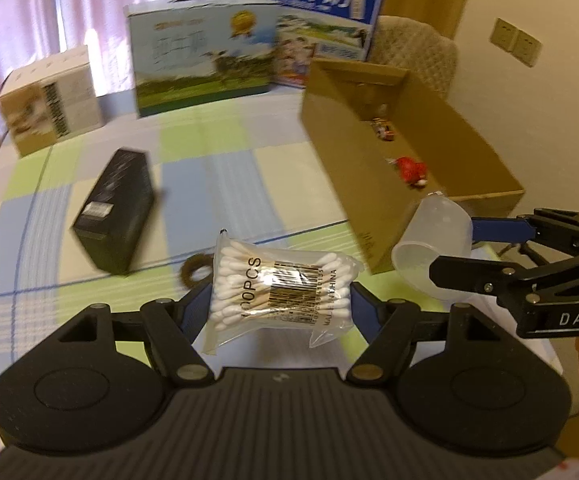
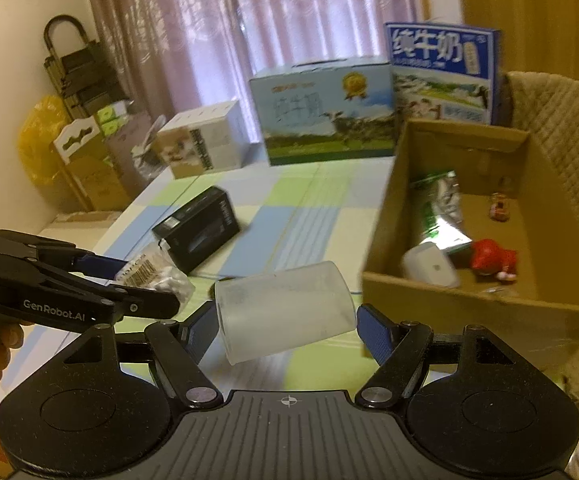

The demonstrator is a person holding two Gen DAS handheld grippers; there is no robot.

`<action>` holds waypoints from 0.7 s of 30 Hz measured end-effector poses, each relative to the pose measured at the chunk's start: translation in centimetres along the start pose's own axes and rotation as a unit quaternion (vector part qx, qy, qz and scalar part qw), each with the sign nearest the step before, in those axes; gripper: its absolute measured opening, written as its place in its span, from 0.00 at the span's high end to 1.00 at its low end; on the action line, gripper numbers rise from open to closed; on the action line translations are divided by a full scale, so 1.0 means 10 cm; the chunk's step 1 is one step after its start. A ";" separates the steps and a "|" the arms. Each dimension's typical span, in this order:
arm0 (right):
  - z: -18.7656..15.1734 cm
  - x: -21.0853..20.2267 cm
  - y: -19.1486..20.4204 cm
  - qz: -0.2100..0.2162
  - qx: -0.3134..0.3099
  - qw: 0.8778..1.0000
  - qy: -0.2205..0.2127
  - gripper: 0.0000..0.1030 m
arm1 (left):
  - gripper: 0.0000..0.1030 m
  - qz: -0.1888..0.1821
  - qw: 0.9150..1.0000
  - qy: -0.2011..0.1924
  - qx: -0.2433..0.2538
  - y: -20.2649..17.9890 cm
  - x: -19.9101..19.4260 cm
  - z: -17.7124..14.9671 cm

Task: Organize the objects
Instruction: 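Carry the swab bag and clear cup over the cardboard box with both tools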

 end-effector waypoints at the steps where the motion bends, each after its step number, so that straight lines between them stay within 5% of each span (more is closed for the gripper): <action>1: 0.02 -0.04 -0.05 -0.003 0.001 1.000 -0.004 0.30 | 0.33 -0.004 1.000 -0.002 0.003 -0.07 0.02 0.03; 21: 0.41 -0.47 -1.24 -0.057 0.000 0.997 -0.044 0.30 | 0.33 -0.050 0.997 -0.029 0.052 -1.23 0.60 0.58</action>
Point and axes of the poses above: each gripper's, at about its wrist camera, not at the fingertips, and x roughly the way its jaws point, y to its left, z to its top, the point moved 9 cm from there along x, roughly the way its jaws point, and after that the axes turned 11 degrees about -y, right-handed, at the moved point
